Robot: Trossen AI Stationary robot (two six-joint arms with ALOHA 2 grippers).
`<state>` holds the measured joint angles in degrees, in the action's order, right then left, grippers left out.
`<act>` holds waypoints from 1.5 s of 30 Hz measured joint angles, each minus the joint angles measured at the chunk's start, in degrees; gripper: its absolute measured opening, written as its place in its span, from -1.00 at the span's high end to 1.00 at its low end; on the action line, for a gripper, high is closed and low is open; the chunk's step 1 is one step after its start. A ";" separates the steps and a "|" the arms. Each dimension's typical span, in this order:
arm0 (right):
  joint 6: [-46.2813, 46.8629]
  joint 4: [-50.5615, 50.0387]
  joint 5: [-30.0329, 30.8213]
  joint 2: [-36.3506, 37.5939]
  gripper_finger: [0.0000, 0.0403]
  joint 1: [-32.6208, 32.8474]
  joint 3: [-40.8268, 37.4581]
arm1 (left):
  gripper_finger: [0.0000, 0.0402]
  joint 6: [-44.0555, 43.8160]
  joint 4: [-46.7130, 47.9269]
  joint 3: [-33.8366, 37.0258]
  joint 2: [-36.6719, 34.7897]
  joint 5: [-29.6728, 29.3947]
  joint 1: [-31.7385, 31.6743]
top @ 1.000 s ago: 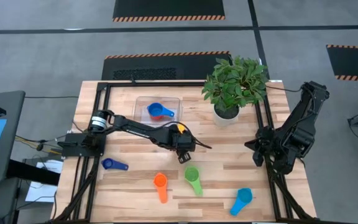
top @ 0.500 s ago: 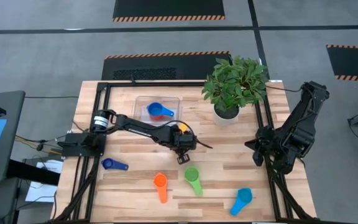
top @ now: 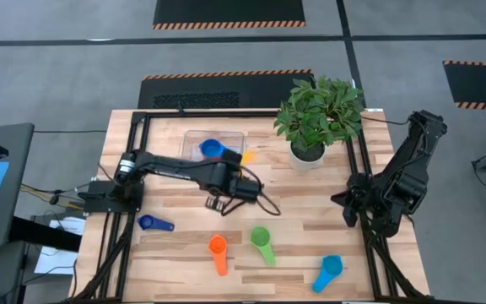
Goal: Nest measuring cups in basket
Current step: Stack the yellow measuring cups on top of the blue measuring cup in the transparent bin
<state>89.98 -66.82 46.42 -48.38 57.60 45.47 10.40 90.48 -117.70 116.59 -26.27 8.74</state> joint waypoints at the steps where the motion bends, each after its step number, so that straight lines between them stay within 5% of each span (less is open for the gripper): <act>1: 0.01 0.47 0.11 0.00 0.73 0.00 0.00 | 1.00 1.96 -1.85 1.32 -1.31 0.05 -0.88; 3: 0.01 1.14 0.56 -0.05 0.73 -0.12 0.00 | 1.00 6.33 -1.51 3.86 -4.62 4.73 -3.29; 12: -2.42 1.93 2.33 -1.07 0.73 -5.00 0.00 | 1.00 15.55 -6.88 26.13 -23.77 7.96 -16.82; 16: -3.32 1.03 3.19 -1.14 0.73 -8.81 0.00 | 1.00 28.89 -12.78 37.13 -27.95 10.59 -20.60; 19: -3.20 1.09 3.40 -1.12 0.73 -11.97 0.00 | 1.00 39.71 -13.31 41.74 -28.51 7.00 -21.55; 35: -3.46 5.62 3.15 -8.55 0.73 -24.39 0.00 | 1.00 66.32 -29.14 45.93 -28.39 10.74 -28.55; 45: -3.33 10.47 -0.26 -14.37 0.73 -25.51 0.00 | 1.00 68.65 -32.94 45.96 -21.88 12.36 -30.09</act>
<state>86.66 -56.35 46.16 -62.75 32.10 45.47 79.05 57.54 -71.75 94.71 -13.91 -21.35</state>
